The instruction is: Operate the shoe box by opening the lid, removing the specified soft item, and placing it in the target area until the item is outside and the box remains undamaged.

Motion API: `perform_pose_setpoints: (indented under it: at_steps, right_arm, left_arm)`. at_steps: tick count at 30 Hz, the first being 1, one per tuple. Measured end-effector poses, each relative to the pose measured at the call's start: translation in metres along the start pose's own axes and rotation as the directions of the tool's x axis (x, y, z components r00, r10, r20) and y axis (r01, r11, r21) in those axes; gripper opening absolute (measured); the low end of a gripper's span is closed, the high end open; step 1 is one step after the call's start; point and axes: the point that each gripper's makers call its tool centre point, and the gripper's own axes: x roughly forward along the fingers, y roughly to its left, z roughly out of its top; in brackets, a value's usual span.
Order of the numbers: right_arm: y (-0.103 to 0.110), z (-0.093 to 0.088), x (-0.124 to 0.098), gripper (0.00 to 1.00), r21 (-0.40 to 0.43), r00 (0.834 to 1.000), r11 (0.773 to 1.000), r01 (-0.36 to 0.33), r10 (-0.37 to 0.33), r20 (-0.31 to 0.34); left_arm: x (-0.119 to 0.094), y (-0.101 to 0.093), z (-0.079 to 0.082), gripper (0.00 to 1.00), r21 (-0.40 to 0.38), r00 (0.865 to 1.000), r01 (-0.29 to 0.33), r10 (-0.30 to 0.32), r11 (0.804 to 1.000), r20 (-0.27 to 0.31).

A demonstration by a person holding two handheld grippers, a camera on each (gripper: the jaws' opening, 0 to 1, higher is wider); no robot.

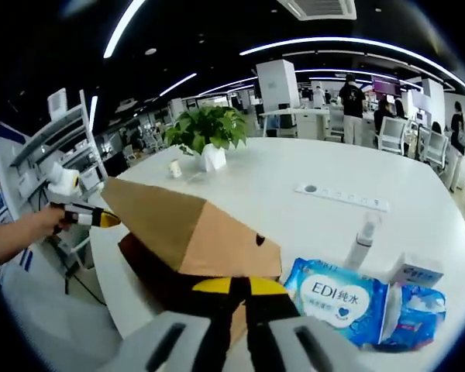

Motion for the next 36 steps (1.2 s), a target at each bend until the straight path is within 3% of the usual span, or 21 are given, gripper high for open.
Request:
perform_pose_setpoints:
  at_steps: [15, 36]
  right_arm:
    - [0.006, -0.013, 0.0, 0.01, 0.006, 1.0, 1.0, -0.023, 0.023, -0.005]
    - [0.013, -0.031, 0.001, 0.08, -0.076, 0.998, 0.996, -0.051, 0.049, -0.027]
  left_arm:
    - [-0.004, -0.007, 0.009, 0.09, 0.02, 0.999, 0.023, -0.024, 1.0, 0.044]
    - [-0.003, -0.013, -0.01, 0.14, 0.099, 0.999, 0.036, -0.038, 0.994, 0.02]
